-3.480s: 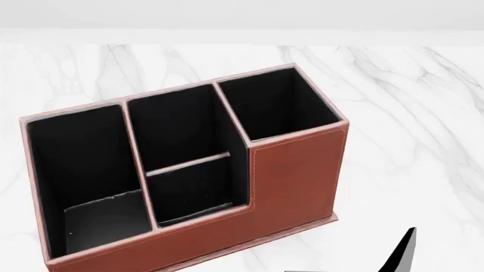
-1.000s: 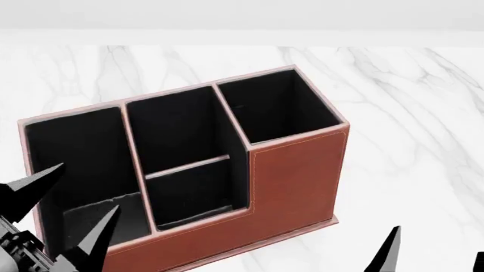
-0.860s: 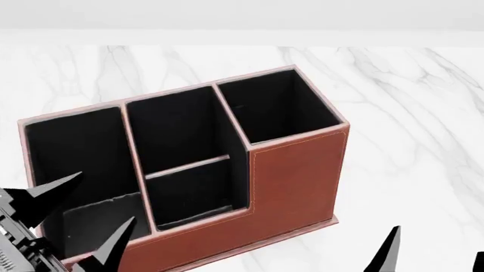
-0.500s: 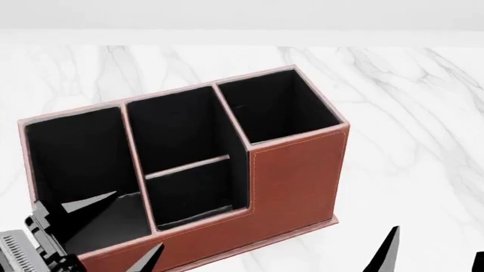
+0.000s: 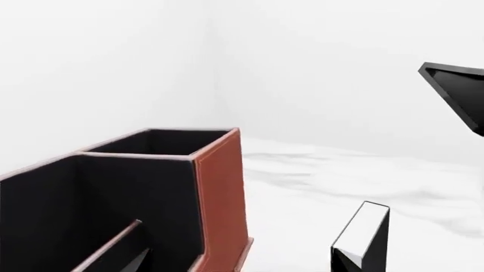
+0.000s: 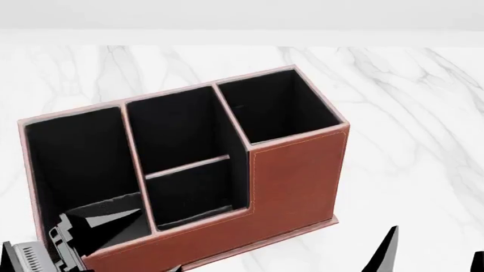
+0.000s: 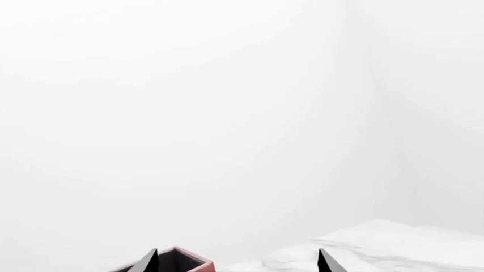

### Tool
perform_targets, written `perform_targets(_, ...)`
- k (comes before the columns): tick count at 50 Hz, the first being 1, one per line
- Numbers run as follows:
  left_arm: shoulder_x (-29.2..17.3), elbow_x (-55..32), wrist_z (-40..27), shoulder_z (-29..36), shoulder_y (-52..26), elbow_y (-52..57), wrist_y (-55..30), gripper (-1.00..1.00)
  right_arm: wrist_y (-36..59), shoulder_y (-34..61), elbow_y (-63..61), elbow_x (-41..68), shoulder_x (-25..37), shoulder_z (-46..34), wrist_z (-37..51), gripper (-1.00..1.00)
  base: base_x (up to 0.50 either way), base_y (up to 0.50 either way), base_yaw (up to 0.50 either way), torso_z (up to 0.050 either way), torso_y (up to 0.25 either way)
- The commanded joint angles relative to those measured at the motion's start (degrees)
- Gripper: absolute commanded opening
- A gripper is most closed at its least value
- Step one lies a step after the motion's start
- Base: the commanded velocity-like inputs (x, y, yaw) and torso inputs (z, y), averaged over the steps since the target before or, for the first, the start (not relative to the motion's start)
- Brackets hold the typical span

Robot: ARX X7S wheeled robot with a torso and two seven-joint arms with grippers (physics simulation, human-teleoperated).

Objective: Pick up the book and place it in the back compartment of the caddy.

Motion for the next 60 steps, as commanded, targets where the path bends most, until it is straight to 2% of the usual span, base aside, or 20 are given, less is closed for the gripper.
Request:
perform_targets(1,0.54,-0.2,1.37,1.11,-0.12,-0.83,-0.04,1.0,-0.03,-0.1,-0.17,-0.02,0.15,-0.13,0.22,1.0,0.0,0.0,0.0,0.0,0.0)
perform_targets(60,4.67,2.17,5.96,8.47,-3.27,-5.39,-2.96,1.0,-0.6,0.4,0.75,0.18,0.69,-0.98,0.54,1.0,0.0,0.0,0.0,0.0,0.0)
